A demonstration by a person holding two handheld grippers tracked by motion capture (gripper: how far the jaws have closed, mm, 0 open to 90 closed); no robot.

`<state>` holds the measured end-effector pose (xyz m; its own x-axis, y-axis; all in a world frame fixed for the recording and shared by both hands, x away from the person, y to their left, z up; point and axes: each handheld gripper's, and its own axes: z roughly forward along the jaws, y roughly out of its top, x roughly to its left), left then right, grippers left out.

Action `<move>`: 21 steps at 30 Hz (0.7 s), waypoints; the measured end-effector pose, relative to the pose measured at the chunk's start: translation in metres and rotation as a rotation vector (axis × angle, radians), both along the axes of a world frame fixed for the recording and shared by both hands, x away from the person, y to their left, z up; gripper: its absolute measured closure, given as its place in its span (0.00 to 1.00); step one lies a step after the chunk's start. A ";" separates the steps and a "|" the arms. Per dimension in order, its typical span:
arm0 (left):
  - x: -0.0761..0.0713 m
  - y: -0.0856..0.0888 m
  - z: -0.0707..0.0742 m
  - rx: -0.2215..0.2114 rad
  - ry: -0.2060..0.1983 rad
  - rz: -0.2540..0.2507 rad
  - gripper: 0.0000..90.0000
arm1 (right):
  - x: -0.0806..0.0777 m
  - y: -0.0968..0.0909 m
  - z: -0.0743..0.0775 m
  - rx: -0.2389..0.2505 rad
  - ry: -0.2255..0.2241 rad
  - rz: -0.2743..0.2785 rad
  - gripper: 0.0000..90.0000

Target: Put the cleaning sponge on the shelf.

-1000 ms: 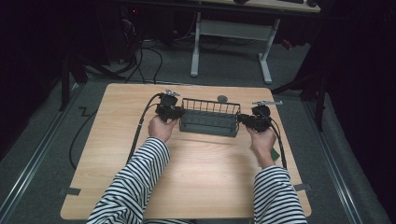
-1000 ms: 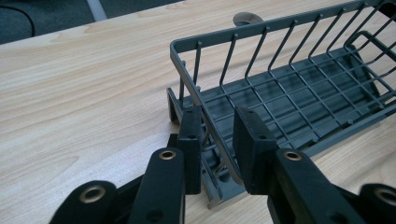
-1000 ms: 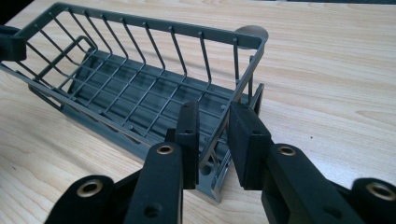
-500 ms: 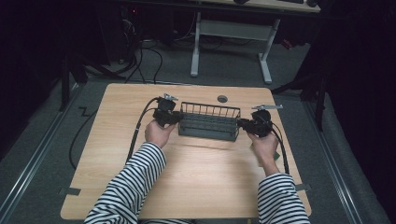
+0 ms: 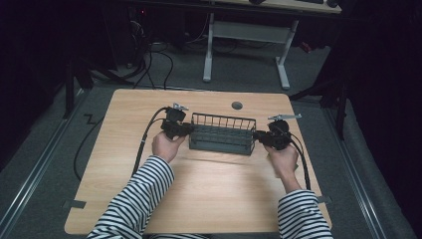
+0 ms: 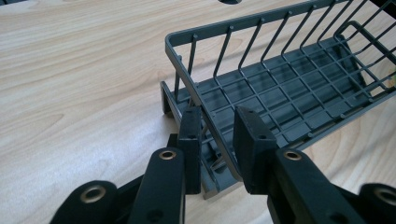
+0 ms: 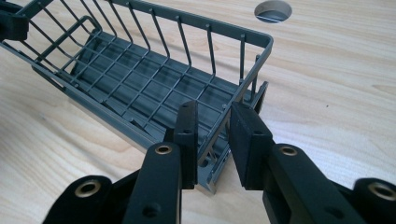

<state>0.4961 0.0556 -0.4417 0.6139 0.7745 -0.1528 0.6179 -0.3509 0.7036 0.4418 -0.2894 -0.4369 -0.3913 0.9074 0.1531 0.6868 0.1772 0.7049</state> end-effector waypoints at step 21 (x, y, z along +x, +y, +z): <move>-0.036 0.009 0.001 0.011 -0.003 -0.030 0.82 | -0.044 0.007 0.003 -0.038 -0.018 0.076 0.80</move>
